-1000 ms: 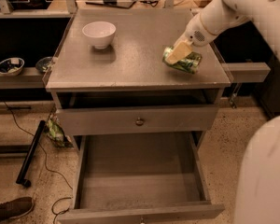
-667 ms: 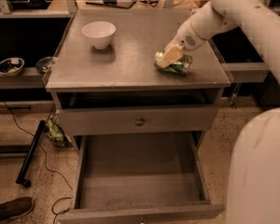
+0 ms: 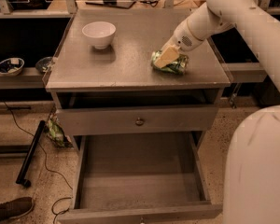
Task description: Pick green can from middle drawer and place on counter
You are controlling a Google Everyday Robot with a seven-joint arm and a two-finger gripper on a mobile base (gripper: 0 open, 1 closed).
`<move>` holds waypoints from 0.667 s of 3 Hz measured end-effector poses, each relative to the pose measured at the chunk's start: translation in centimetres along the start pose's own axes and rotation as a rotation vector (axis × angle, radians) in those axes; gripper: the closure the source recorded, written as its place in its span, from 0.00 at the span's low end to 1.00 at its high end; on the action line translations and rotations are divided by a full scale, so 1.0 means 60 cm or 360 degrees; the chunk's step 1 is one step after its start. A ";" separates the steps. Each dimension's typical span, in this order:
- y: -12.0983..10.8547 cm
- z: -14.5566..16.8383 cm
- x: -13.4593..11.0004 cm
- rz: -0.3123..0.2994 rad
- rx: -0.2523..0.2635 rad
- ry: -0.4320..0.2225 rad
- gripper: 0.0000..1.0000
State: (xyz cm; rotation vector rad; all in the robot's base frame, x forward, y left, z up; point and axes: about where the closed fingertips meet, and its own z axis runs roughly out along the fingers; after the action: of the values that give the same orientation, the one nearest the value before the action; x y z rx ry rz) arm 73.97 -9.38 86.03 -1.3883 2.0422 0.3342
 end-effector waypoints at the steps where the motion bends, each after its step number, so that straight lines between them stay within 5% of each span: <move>1: 0.000 0.000 0.000 0.0000 0.0000 0.0000 0.58; 2: 0.000 0.000 0.000 0.0000 0.0000 0.0000 0.34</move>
Offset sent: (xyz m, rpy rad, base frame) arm 0.0000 0.0000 0.0000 0.0000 0.0000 0.0000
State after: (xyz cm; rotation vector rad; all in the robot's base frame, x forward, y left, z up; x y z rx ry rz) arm 73.97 -9.38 86.02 -1.3884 2.0422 0.3343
